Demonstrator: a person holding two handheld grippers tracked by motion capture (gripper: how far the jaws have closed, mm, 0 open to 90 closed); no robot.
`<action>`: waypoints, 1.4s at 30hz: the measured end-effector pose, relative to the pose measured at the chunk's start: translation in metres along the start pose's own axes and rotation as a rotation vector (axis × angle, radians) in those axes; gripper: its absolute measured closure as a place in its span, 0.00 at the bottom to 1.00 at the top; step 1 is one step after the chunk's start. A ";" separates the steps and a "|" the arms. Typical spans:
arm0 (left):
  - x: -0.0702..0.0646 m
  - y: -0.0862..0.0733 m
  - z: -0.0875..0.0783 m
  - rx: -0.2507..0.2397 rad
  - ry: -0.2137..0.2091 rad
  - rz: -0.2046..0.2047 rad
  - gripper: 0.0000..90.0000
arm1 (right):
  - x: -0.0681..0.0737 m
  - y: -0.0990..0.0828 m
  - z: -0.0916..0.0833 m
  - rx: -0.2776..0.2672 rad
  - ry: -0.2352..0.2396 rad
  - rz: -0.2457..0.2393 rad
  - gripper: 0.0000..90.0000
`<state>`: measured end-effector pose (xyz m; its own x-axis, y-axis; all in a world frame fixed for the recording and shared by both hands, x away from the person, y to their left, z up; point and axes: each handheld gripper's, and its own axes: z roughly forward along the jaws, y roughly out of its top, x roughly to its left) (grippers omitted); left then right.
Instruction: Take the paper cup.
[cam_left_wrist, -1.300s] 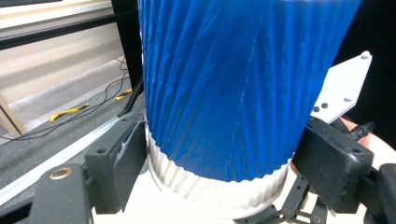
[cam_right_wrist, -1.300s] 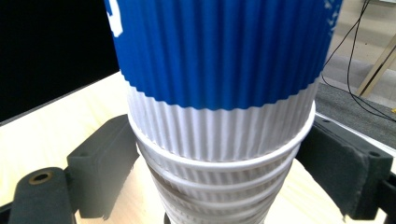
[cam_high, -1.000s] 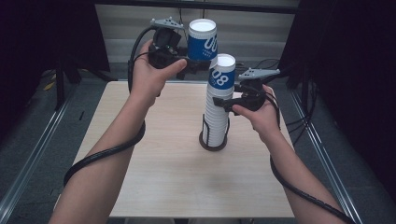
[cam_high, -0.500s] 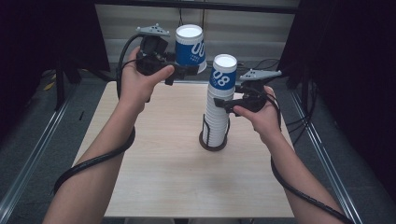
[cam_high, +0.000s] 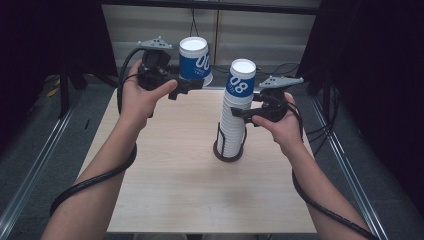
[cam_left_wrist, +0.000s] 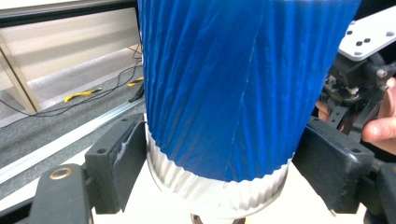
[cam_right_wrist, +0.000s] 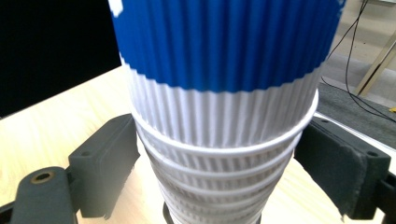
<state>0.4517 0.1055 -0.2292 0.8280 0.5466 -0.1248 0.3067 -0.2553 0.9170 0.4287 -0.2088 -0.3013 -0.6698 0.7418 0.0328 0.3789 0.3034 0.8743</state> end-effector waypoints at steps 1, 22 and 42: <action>0.000 -0.002 -0.001 0.000 0.001 -0.002 0.23 | 0.000 0.000 0.000 0.003 -0.002 -0.001 0.14; 0.009 -0.040 -0.010 0.037 -0.002 -0.017 0.23 | -0.001 -0.018 -0.014 0.019 0.032 -0.012 0.14; 0.013 -0.070 -0.009 0.117 0.000 0.007 0.24 | 0.001 -0.032 -0.026 0.033 0.059 -0.029 0.14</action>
<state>0.4366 0.1371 -0.2919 0.8302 0.5447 -0.1187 0.3537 -0.3500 0.8674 0.3991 -0.2334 -0.3170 -0.7170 0.6961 0.0366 0.3788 0.3450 0.8588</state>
